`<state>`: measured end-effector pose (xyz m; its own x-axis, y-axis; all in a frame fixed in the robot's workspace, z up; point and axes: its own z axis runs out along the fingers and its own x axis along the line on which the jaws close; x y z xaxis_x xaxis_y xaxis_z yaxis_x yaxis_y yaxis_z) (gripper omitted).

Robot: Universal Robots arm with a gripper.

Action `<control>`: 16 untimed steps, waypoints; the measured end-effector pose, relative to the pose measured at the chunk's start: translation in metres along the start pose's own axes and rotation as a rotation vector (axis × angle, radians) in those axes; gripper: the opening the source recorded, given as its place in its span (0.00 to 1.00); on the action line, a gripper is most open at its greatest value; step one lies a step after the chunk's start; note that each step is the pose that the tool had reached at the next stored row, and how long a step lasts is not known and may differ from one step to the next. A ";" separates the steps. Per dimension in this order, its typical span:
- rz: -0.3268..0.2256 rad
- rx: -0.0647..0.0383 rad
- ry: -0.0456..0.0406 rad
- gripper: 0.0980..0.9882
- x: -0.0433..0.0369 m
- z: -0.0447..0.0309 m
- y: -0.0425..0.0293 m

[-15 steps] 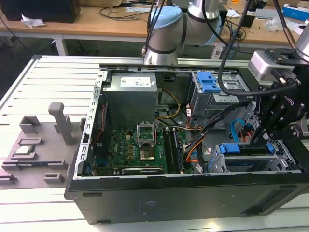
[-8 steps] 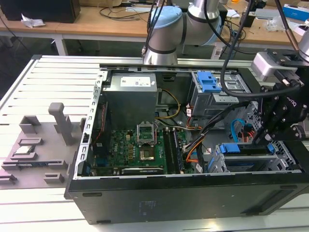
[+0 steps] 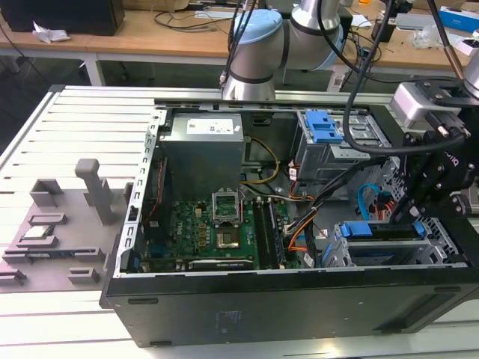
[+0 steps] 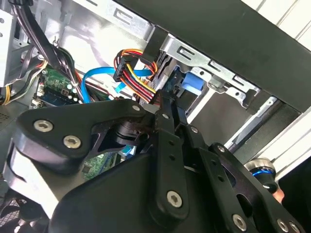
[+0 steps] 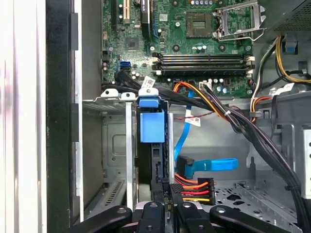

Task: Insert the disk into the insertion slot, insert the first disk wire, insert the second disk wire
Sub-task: 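Insert the first disk wire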

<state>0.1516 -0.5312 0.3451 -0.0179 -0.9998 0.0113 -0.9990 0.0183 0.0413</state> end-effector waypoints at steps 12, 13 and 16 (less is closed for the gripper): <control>0.010 0.000 -0.0002 0.07 0.0027 0.0012 -0.0010; 0.010 0.000 -0.0002 0.07 0.0021 0.0012 -0.0011; 0.010 0.000 -0.0002 0.07 0.0020 0.0014 -0.0020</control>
<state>0.1535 -0.5332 0.3436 -0.0281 -0.9995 0.0115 -0.9987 0.0286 0.0413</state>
